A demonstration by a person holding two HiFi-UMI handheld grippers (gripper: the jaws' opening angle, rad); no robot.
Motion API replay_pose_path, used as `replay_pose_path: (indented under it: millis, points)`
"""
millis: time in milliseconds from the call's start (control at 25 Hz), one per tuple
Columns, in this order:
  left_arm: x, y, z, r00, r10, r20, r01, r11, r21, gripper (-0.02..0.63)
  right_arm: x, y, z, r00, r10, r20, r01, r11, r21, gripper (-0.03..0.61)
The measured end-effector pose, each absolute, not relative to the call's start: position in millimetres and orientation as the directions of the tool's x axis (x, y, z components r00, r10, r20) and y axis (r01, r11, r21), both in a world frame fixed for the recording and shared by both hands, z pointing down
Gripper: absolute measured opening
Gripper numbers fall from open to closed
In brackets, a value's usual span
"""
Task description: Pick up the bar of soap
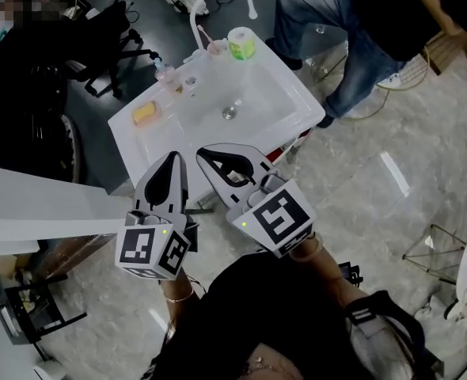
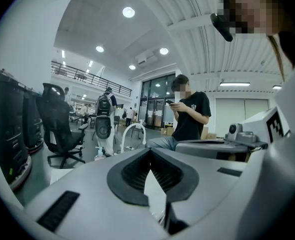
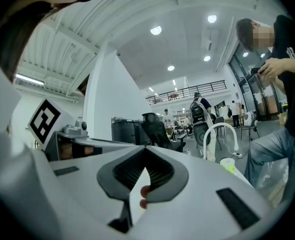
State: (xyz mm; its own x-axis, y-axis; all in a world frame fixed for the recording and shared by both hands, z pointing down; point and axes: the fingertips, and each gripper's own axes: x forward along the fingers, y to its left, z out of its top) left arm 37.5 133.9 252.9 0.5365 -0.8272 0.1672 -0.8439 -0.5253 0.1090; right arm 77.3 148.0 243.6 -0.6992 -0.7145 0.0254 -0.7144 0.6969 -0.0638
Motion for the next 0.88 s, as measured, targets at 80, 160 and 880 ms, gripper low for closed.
replay_pose_path:
  millis: [80,160,880]
  points:
    - [36.4,119.1,252.9,0.527,-0.831,0.176,-0.85,-0.516,0.105,0.008,76.7,133.6,244.0,-0.704,-0.71,0.014,-0.709,0.702,-0.068,0.008]
    - [35.1,105.7,247.9,0.519,-0.837,0.17,-0.855,-0.508,0.109,0.008,75.9,121.1,240.0,-0.711,-0.703,0.013,-0.702,0.71,-0.052,0.008]
    - [37.6,-1.2,239.3,0.504,-0.852,0.146,-0.863,-0.489,0.126,0.008,75.0,11.1,232.2,-0.755,-0.656,0.007,-0.656,0.755,-0.023,0.008]
